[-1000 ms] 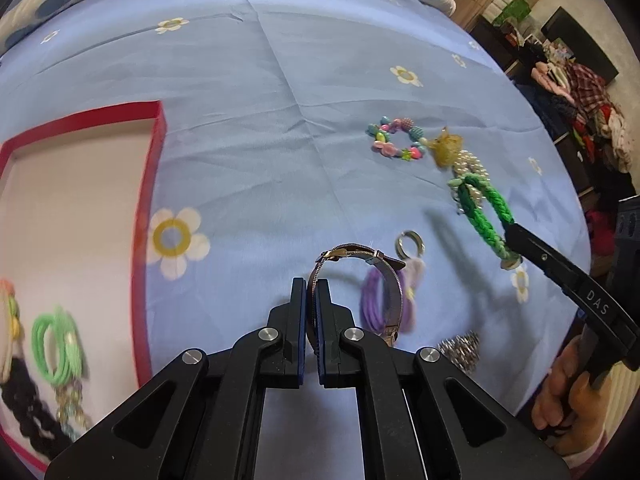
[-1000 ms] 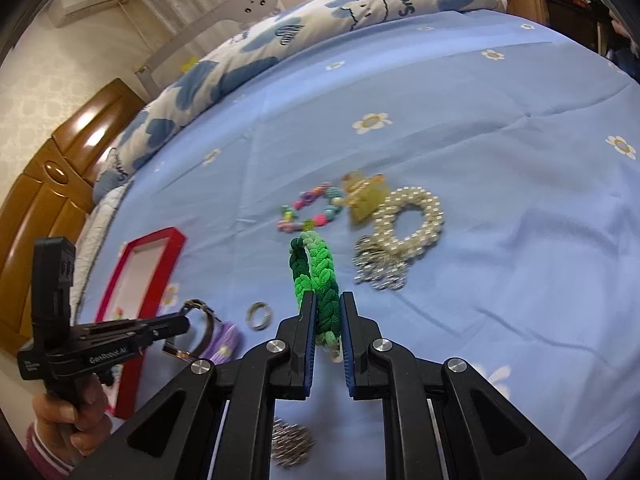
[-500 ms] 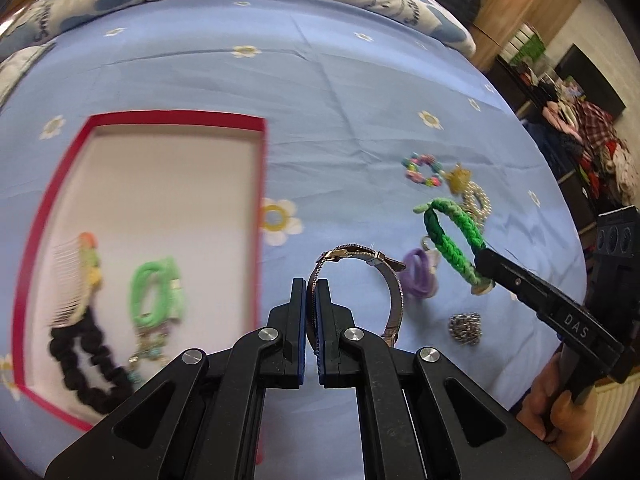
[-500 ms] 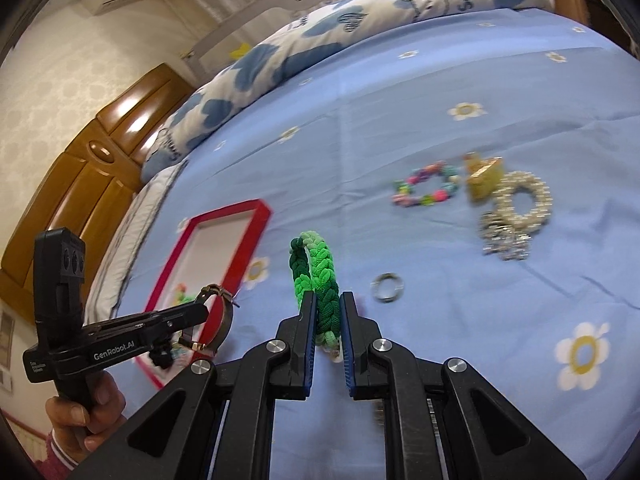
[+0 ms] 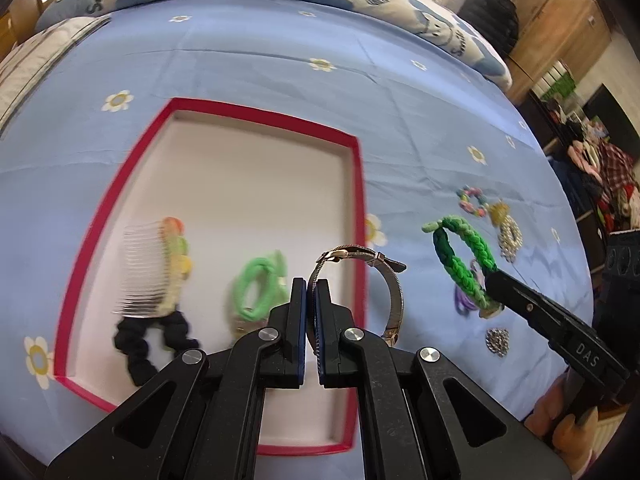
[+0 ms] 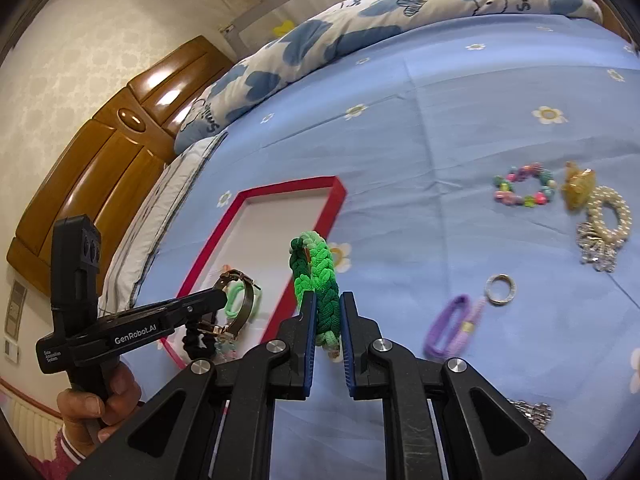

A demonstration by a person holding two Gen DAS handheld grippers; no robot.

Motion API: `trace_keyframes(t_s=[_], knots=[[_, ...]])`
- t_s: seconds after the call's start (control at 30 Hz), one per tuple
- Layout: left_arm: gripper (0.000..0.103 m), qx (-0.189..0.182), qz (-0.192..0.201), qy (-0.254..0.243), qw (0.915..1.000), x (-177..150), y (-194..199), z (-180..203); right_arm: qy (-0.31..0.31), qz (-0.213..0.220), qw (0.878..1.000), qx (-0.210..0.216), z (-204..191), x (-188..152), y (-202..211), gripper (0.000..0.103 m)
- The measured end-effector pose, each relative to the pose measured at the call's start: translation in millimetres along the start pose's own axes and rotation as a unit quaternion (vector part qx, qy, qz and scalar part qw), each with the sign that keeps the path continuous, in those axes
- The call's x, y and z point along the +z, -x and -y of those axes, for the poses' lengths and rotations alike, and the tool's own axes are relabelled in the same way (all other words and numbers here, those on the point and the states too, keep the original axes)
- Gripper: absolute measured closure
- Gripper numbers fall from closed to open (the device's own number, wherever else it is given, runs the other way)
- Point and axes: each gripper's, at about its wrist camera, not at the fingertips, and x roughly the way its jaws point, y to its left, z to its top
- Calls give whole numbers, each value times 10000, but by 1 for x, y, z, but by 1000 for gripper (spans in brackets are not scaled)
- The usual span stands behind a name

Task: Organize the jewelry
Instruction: 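Carry the watch and braided bracelet into the red tray and open both tools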

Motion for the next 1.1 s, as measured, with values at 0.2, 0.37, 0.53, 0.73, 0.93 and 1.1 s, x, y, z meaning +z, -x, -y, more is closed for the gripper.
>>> trace_keyframes(t_s=[0.2, 0.37, 0.53, 0.73, 0.93, 1.1], knots=[[100, 122, 68, 190, 9997, 10, 2, -25, 122, -121, 9998, 111, -18, 5, -18, 92], [100, 244, 103, 313, 9992, 19, -1, -43, 205, -203, 9994, 205, -33, 12, -34, 92], [100, 427, 129, 399, 9982, 32, -8, -61, 319, -306, 9987, 250, -49, 20, -56, 92], [100, 700, 148, 417, 9966, 53, -21, -79, 406, -474, 9978, 241, -63, 33, -89, 92], [100, 916, 39, 448, 9948, 64, -41, -93, 469, -724, 9962, 138, -70, 40, -122, 92], [100, 978, -72, 493, 9940, 66, -55, -98, 546, -900, 9944, 33, -73, 40, -139, 92]])
